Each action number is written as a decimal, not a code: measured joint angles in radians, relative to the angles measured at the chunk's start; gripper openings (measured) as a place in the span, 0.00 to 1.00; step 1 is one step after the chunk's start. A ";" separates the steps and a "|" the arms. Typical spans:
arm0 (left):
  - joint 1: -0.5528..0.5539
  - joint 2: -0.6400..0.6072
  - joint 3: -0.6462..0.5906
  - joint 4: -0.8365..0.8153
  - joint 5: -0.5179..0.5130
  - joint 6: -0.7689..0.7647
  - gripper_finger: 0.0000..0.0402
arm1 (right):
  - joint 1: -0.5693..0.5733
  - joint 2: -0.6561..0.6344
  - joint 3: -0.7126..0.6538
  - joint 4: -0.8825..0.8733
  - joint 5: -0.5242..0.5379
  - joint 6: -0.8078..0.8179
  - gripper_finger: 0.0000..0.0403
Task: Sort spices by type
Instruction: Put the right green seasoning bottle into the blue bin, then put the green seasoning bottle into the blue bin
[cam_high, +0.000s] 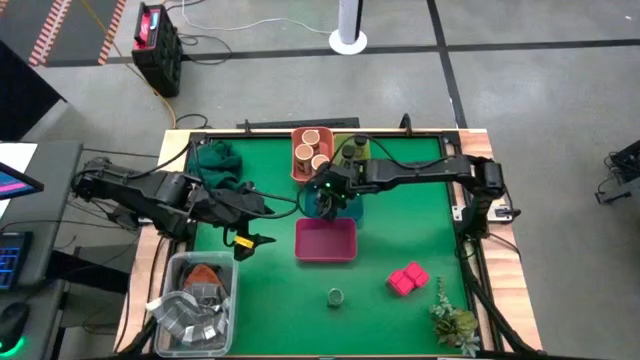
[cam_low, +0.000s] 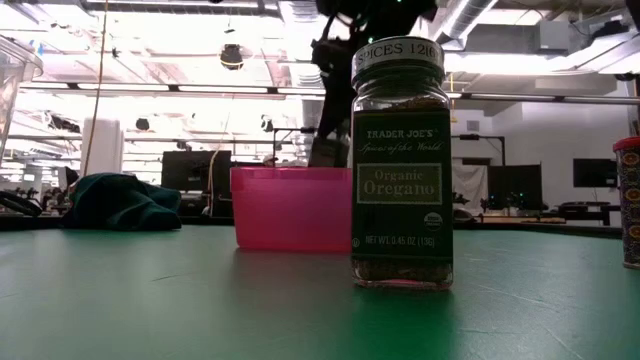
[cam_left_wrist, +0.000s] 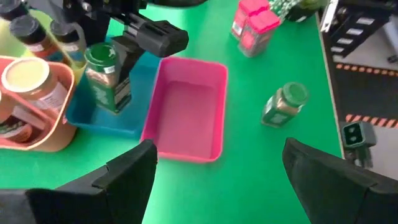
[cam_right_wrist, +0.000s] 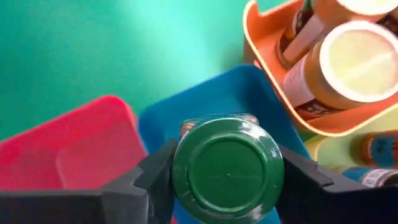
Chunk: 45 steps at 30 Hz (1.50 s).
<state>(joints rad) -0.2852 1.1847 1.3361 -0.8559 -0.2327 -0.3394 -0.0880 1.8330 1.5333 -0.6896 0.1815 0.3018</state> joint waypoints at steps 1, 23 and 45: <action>0.000 0.000 0.000 -0.010 -0.002 0.000 0.82 | -0.006 0.010 0.000 -0.002 -0.004 0.000 0.58; 0.052 -0.002 0.000 -0.021 -0.012 0.065 0.82 | 0.077 -0.141 0.055 -0.135 0.011 -0.033 0.85; 0.173 -0.008 0.068 0.137 0.157 -0.140 0.82 | 0.591 -0.060 0.064 -0.114 -0.012 0.185 0.88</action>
<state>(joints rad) -0.1120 1.1770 1.4038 -0.7189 -0.0756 -0.4794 0.5028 1.7731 1.5970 -0.8039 0.1695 0.4864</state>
